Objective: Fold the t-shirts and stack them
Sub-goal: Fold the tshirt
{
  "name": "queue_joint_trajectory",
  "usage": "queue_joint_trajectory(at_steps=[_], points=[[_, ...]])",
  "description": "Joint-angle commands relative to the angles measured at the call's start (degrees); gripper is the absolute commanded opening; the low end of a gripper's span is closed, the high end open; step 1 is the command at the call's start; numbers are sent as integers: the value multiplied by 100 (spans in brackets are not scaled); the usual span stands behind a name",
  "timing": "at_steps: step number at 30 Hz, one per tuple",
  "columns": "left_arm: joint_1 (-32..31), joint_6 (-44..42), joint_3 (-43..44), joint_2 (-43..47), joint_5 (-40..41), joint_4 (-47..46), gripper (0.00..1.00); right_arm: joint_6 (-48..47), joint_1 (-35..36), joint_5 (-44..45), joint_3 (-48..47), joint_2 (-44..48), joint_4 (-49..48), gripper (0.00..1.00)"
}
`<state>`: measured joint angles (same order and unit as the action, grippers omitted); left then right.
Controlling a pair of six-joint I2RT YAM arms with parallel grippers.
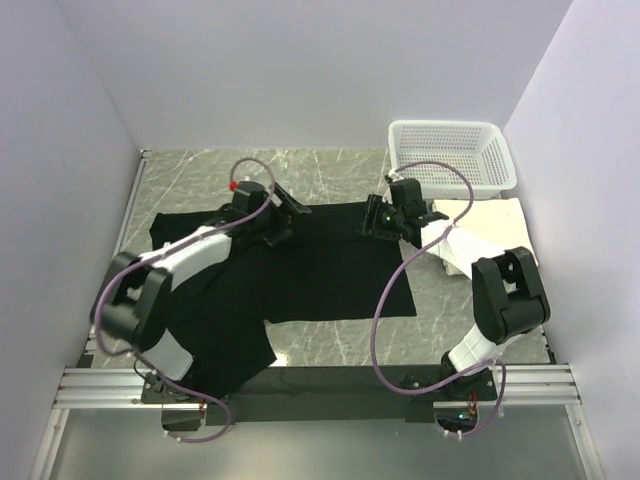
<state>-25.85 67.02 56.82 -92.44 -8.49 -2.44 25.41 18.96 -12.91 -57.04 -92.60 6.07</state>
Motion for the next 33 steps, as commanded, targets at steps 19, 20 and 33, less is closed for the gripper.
queue_joint_trajectory(at_steps=[19, 20, 33], points=[[2242, -3767, 224, -89, 1876, 1887, 59, -590, 890, -344, -616, -321, 237, 55], [2268, -3758, 251, -229, 1904, 1905, 59, -598, 899, -362, -581, -294, 220, 55], [2330, -3907, 567, -828, 1983, 1993, 52, -730, 890, -327, -229, -109, 228, 55]])
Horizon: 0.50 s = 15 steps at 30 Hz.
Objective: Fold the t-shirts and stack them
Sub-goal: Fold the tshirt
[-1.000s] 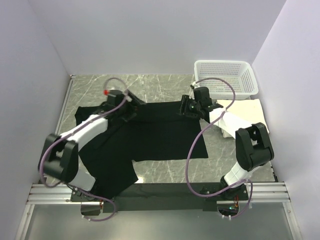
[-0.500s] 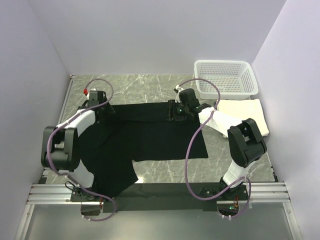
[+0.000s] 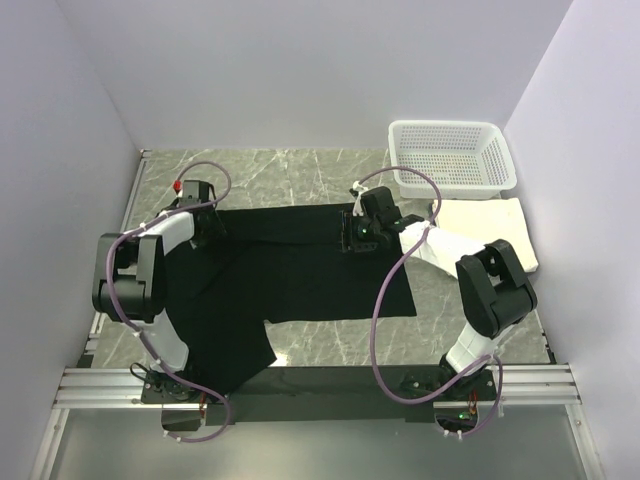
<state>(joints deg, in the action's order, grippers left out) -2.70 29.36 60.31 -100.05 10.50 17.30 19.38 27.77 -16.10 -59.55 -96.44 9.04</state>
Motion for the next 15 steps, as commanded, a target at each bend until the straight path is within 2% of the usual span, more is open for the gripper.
queue_joint_trajectory(at_steps=[1, 8, 15], points=[[15, -133, 235, -93, 75, 45, 50, -127, 18, 1, 31, 275, -69, 55], [15, -19, 183, 160, -127, 300, 40, -145, 9, 63, 22, 302, -25, 55], [6, -10, 95, 574, -215, 537, 19, -83, 9, 28, -4, 223, -34, 55]])
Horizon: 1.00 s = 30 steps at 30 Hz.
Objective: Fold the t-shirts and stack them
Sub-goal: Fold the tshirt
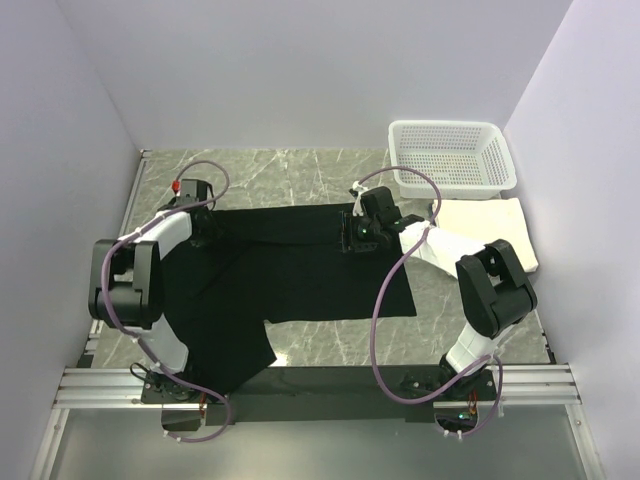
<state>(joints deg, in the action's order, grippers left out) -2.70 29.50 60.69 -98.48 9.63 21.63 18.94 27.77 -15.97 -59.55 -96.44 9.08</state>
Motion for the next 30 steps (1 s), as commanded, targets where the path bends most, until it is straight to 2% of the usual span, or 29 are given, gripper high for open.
queue_joint_trajectory(at_steps=[1, 6, 16, 25, 28, 30], points=[[6, -23, 49, 452, -163, 140, 18, -39, 18, 15, -13, 214, -29, 55], [-11, 21, -109, 619, -593, 210, 1, -31, 9, 23, -39, 205, -12, 55], [-380, 416, -707, 1216, -1235, 579, 4, 31, 18, 41, -22, 179, -38, 55], [-916, 1066, -1217, 1463, -1815, 352, 7, 22, 9, 41, -74, 100, -20, 55], [-1057, 1234, -1252, 1480, -1842, 298, 9, 22, 18, 32, -92, 56, 6, 55], [-1127, 1278, -1279, 1480, -1877, 298, 15, 31, 9, 23, -110, 38, 6, 55]])
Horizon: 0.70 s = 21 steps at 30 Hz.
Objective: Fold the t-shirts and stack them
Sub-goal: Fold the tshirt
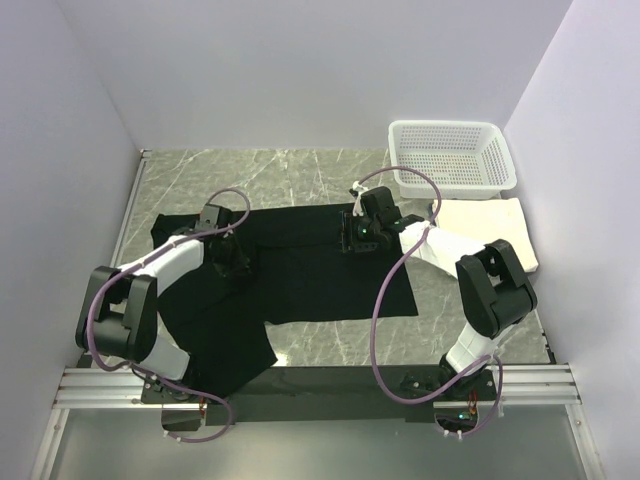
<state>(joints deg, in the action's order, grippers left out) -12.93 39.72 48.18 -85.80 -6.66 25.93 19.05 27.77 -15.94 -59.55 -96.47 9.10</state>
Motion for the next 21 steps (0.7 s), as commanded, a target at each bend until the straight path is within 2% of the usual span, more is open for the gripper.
queue_joint_trajectory(at_steps=[1, 5, 7, 8, 11, 12, 14, 16, 19, 21], points=[[-131, 272, -46, 187, -257, -115, 18, 20, 9, 30, -127, 40, 12, 55], [-140, 316, -151, 212, -363, -124, 39, -15, 9, 82, -206, 14, 109, 55], [-140, 360, -134, 335, -380, -106, 46, -24, -8, 231, -206, 57, 135, 55], [-140, 387, -108, 397, -398, -97, 55, -7, -8, 310, -206, 101, 136, 55], [-44, 413, 103, 608, -74, 25, 67, 169, -148, 556, -180, 172, 162, 55], [9, 396, 156, 660, 258, 95, 71, 352, -219, 618, -171, 181, 205, 55], [307, 378, 191, 827, 559, 87, 77, 607, -447, 785, -145, 190, 250, 55], [789, 343, 157, 924, 648, -18, 77, 801, -605, 882, -110, 181, 294, 55], [1256, 221, 226, 820, 1208, -158, 77, 1214, -974, 988, -5, 172, 338, 55], [1284, 176, 288, 584, 1464, -255, 75, 1469, -1168, 1171, 40, 154, 338, 54]])
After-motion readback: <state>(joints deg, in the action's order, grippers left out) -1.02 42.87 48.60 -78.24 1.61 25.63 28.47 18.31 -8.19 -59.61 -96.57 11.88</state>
